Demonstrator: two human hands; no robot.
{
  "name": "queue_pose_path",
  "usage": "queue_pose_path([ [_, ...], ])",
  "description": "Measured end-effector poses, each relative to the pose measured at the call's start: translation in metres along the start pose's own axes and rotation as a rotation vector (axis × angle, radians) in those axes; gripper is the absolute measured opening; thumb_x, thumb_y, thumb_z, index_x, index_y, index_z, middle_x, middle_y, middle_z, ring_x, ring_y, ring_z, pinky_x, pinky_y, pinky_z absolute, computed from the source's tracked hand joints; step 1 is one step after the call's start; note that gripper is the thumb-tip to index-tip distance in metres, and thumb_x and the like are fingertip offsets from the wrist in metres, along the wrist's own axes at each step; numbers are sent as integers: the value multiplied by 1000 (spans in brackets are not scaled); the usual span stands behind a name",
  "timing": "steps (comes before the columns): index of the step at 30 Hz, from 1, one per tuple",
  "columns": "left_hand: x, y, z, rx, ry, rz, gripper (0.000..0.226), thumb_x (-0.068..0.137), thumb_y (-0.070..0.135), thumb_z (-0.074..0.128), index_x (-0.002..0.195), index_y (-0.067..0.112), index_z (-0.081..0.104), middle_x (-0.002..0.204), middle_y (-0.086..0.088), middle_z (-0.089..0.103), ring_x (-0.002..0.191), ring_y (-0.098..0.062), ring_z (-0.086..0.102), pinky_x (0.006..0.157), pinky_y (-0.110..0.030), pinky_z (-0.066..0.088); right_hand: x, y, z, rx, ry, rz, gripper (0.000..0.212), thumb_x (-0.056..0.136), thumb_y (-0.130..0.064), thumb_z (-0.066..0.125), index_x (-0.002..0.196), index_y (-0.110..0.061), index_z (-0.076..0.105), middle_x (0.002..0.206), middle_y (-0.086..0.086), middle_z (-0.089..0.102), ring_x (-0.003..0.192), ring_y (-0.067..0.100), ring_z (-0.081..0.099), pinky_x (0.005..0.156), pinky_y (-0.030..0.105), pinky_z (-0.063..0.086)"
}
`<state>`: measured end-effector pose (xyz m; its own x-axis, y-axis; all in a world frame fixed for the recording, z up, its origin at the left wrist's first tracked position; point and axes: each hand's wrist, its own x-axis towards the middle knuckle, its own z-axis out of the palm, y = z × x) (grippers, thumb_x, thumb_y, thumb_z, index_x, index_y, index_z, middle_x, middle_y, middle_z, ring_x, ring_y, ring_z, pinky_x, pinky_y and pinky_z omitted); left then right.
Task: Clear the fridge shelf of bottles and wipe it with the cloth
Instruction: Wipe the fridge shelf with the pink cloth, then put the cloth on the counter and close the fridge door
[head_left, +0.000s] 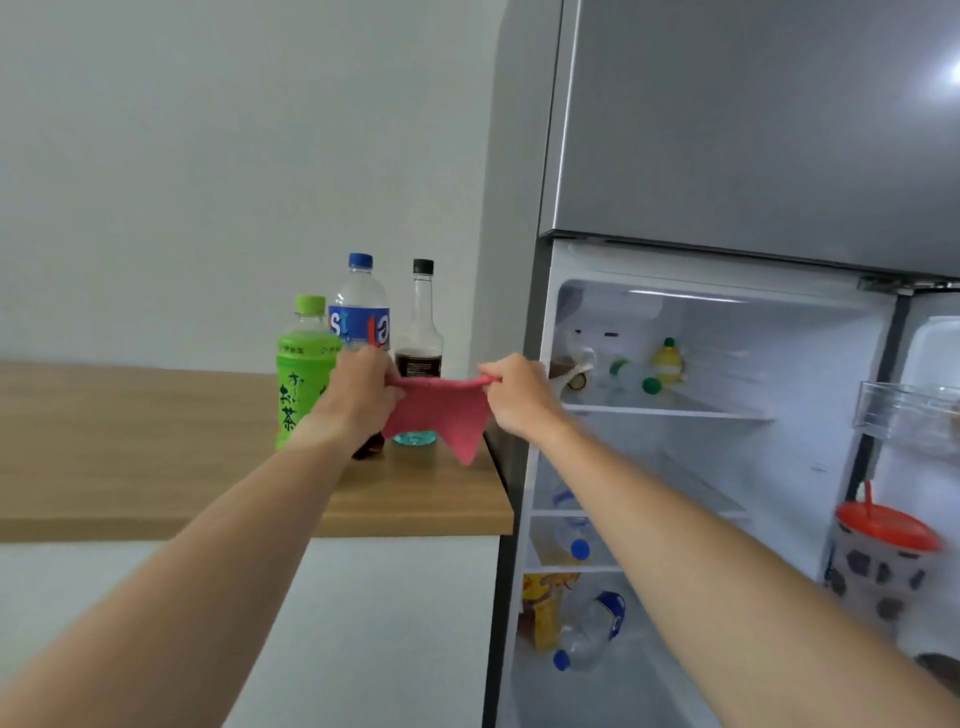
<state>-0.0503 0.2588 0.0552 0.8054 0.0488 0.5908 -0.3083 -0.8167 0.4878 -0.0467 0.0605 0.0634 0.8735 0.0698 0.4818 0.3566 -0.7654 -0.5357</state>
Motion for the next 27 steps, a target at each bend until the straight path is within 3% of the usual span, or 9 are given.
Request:
queue_pose_path([
  [2,-29,-21,19,115,-219,-6,19,83,4,67,98,11,76,103,-12,68,95,-28,67,86,-39,55,-28,29,28,-50,-165,-11,42,97,7,43,131,-5,63,140,20,57,132,33,51,112,38,35],
  [4,-54,-35,33,257,-381,47,29,85,6,55,106,13,73,110,-11,68,101,-29,66,93,-41,54,-57,59,51,-43,-293,-18,42,103,-5,42,142,-12,53,153,15,44,143,29,38,116,33,26],
  [7,-73,-37,34,329,-349,85,31,85,12,47,106,14,69,104,-11,70,95,-34,67,84,-44,56,-77,80,63,73,-241,32,45,105,-14,37,150,-16,43,158,7,38,146,23,32,111,24,21],
  [9,-79,-31,30,342,-338,98,29,79,14,48,97,14,71,93,-9,71,86,-34,68,74,-41,57,-80,80,64,70,-275,36,51,102,-12,33,154,-16,36,162,5,29,149,22,25,115,28,16],
  [11,-86,-21,30,404,-319,114,28,76,19,50,93,13,71,90,-7,71,88,-33,68,72,-38,53,-83,76,60,39,-307,37,54,99,-15,33,153,-13,34,159,12,35,141,26,35,112,38,30],
  [14,-93,0,41,421,-262,178,38,82,26,52,117,15,65,116,-8,68,112,-31,60,90,-40,47,-91,76,47,13,-303,65,58,91,-18,38,149,-16,37,146,17,47,130,32,46,93,35,38],
  [18,-98,45,72,160,-190,264,43,94,28,47,132,9,52,133,-10,57,125,-29,53,100,-38,42,-102,99,10,-151,-231,216,66,92,-17,44,156,-20,28,159,12,35,144,35,34,111,49,33],
  [22,-112,87,104,63,-235,327,71,95,37,50,156,13,24,166,-17,8,153,-32,11,124,-44,18,-126,140,-38,-345,-197,400,31,91,-19,50,122,-19,53,134,15,55,112,34,53,88,37,43],
  [27,-132,117,149,147,-434,392,81,96,49,44,160,15,8,167,-12,-3,155,-30,-2,125,-45,2,-188,201,-81,-609,-257,722,65,96,-30,43,154,-9,24,156,23,28,143,41,26,115,50,24],
])
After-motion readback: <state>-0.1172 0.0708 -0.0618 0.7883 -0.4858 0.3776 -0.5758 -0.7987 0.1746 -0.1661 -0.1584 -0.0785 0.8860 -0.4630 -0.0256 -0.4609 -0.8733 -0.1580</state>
